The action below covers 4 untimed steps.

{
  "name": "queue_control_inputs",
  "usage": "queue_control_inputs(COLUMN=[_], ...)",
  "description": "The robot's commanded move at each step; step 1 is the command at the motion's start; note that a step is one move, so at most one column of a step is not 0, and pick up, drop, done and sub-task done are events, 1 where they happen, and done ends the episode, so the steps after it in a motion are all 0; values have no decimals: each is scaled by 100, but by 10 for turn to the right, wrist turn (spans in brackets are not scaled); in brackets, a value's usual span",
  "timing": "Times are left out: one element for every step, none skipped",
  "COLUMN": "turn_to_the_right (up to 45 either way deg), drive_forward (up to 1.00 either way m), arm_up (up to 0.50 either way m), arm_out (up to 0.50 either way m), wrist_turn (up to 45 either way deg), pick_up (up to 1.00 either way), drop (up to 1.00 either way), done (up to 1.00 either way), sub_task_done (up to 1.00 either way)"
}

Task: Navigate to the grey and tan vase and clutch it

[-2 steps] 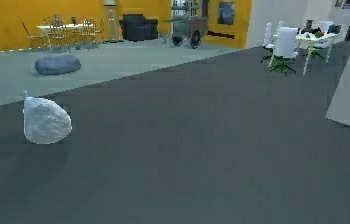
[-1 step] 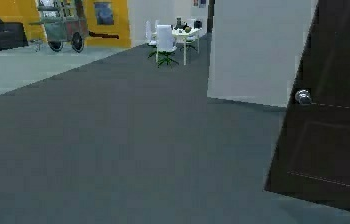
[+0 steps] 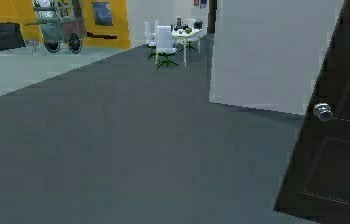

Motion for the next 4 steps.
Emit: queue_control_inputs(turn_to_the_right=[210, 0, 0, 450], drive_forward=[0, 100, 55, 0], arm_up=[0, 0, 0, 0], arm_out=[0, 0, 0, 0], wrist_turn=[0, 0, 0, 0], pick_up=[0, 0, 0, 0], drop=[0, 0, 0, 0], done=[0, 0, 0, 0], sub_task_done=[0, 0, 0, 0])
